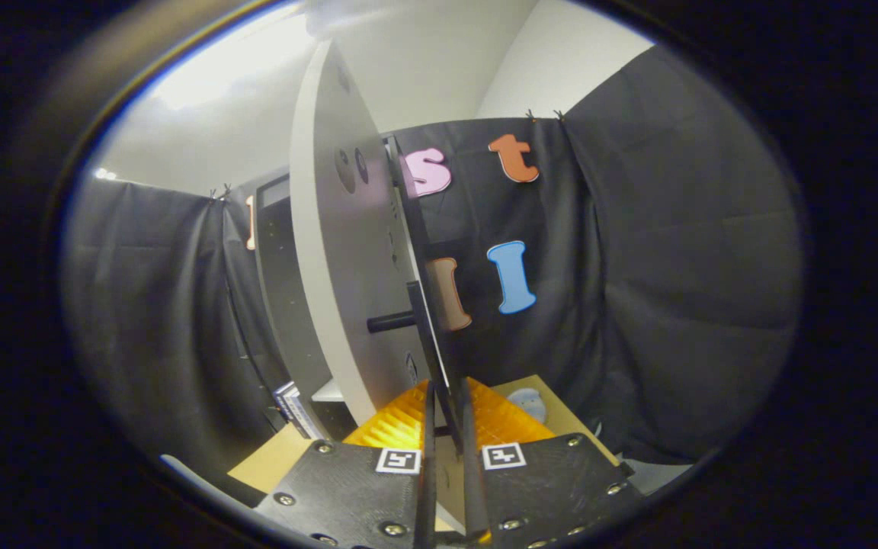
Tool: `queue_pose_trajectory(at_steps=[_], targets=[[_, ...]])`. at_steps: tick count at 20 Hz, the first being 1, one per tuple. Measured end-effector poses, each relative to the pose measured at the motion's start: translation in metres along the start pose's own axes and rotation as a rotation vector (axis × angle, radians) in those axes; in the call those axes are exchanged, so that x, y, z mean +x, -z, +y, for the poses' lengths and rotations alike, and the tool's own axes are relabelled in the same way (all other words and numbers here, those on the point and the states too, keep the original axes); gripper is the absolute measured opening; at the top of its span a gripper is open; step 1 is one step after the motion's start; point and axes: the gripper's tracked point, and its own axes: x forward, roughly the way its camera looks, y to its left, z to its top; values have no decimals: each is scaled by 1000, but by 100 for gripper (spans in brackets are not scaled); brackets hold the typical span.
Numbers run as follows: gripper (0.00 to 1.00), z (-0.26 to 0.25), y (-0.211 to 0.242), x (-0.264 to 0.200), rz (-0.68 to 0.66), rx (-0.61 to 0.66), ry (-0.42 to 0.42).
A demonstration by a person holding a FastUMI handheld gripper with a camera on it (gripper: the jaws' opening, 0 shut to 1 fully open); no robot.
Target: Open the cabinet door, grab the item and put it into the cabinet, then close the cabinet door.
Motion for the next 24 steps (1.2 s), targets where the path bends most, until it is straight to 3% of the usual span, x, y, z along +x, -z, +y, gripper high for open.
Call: queue_pose_trajectory(at_steps=[7, 13, 19, 20, 24], targets=[[15, 14, -23, -37, -65, -42, 82], [15, 93, 1, -50, -49, 11, 49], [47, 193, 76, -5, 56, -22, -2], [60, 208, 93, 4, 82, -30, -9], [83, 243, 159, 48, 174, -38, -28]])
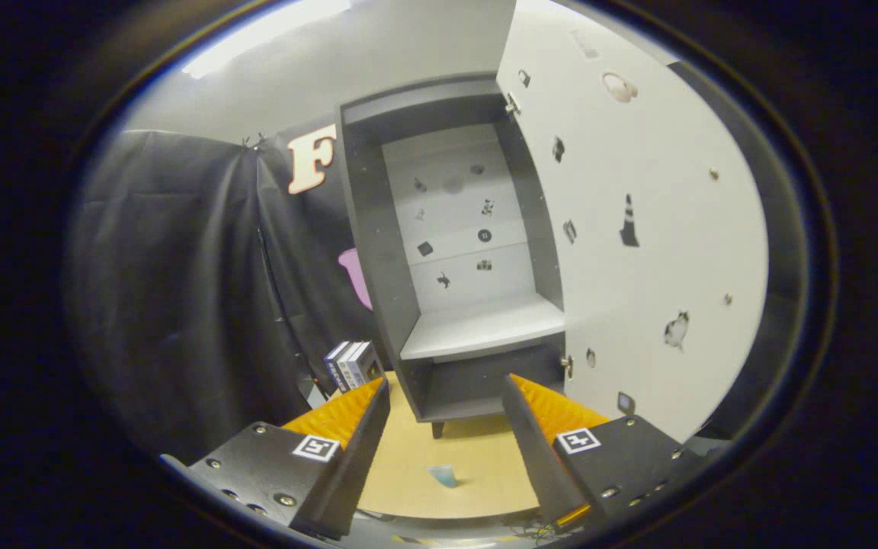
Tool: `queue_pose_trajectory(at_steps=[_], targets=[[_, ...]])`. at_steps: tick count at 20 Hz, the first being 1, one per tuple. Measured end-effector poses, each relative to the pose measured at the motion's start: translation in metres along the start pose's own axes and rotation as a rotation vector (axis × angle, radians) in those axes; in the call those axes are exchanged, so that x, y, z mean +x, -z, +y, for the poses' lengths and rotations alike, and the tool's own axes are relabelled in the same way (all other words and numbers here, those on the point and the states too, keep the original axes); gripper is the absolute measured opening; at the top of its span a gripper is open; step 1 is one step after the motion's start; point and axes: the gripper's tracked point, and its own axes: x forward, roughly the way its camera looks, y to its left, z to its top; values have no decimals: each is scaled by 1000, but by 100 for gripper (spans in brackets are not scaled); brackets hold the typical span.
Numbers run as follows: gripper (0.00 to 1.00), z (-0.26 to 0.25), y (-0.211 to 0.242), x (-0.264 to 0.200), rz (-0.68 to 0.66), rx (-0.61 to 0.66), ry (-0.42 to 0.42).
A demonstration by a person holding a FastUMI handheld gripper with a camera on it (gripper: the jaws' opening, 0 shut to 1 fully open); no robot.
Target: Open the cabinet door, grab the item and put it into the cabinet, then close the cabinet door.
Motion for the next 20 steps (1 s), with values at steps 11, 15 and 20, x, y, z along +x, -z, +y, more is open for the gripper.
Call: queue_pose_trajectory(at_steps=[11, 15, 20], targets=[[98, 16, 185, 112, 311, -95, -23], [98, 7, 233, 137, 387, -80, -14], [98, 0, 296, 158, 494, -76, -12]])
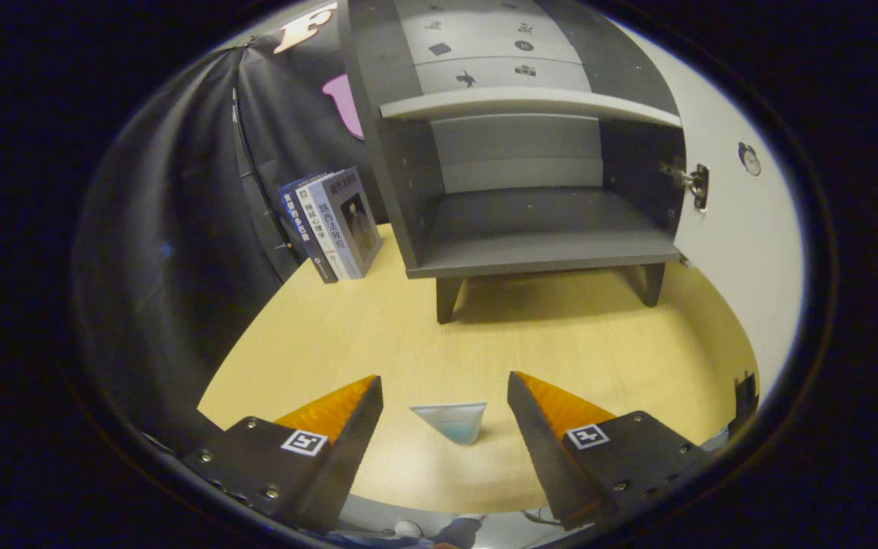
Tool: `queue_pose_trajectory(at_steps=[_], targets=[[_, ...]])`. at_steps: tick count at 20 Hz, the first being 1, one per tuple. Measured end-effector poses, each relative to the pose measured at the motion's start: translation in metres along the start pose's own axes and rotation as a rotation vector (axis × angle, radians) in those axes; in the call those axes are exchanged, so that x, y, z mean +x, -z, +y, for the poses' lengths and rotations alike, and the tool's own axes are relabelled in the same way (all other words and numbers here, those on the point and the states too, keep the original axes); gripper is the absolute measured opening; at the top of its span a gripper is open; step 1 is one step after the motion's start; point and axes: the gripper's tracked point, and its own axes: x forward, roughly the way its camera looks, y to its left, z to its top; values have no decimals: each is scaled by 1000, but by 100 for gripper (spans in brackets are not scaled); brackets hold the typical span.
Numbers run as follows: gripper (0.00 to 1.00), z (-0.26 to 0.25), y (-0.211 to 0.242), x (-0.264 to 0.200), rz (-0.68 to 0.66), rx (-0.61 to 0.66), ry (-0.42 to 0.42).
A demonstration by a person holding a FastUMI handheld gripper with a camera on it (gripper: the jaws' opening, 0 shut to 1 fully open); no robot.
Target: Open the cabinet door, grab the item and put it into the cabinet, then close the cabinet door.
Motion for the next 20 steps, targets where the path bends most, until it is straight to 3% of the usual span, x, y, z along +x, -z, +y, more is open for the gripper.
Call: queue_pose_trajectory(at_steps=[5, 6, 7, 9, 16, 20], targets=[[98, -6, 36, 25, 66, 8, 9], [94, -6, 39, 27, 71, 15, 3], [88, -7, 39, 26, 69, 17, 5], [57, -5, 37, 24, 72, 16, -4], [57, -3, -57, -35, -91, -40, -13], [57, 1, -141, -85, -236, -65, -18]])
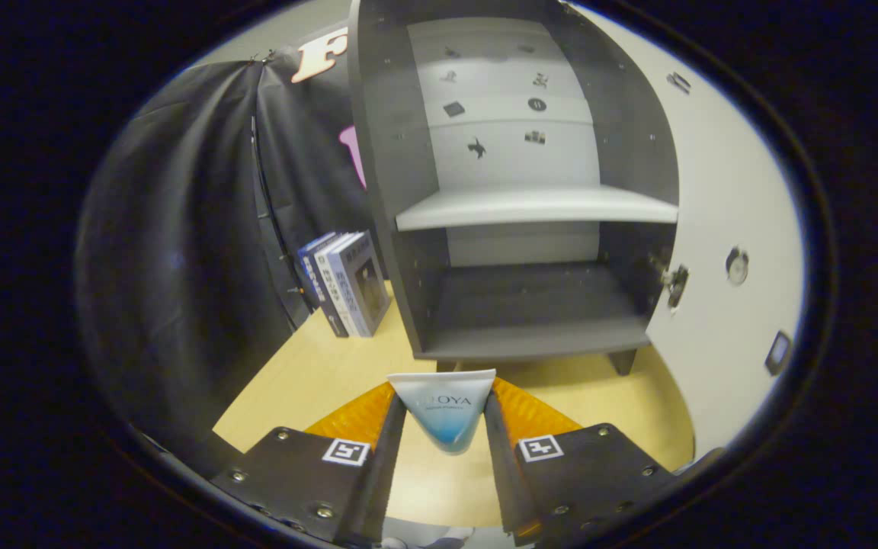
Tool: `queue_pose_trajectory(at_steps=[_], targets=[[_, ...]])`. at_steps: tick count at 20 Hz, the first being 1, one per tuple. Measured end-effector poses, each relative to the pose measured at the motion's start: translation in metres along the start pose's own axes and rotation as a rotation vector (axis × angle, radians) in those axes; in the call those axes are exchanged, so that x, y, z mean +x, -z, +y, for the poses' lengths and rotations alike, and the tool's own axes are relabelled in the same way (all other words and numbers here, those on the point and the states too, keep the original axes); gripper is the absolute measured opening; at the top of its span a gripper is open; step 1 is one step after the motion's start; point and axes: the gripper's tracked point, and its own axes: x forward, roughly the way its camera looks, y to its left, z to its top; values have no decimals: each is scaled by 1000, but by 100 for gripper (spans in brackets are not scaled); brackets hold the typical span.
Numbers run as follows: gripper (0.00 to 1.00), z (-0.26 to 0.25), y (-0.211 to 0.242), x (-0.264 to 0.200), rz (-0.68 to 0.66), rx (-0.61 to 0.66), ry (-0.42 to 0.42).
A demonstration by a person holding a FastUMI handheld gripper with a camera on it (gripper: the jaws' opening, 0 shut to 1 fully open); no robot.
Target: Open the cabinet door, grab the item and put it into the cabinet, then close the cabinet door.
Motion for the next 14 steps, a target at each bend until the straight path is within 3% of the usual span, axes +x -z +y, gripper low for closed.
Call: queue_pose_trajectory(at_steps=[5, 10, 14], targets=[[56, -13, -124, -14, -199, -70, 19], [56, -29, -226, 9, -385, -84, 37], [56, -54, -258, 57, -427, -86, 77]])
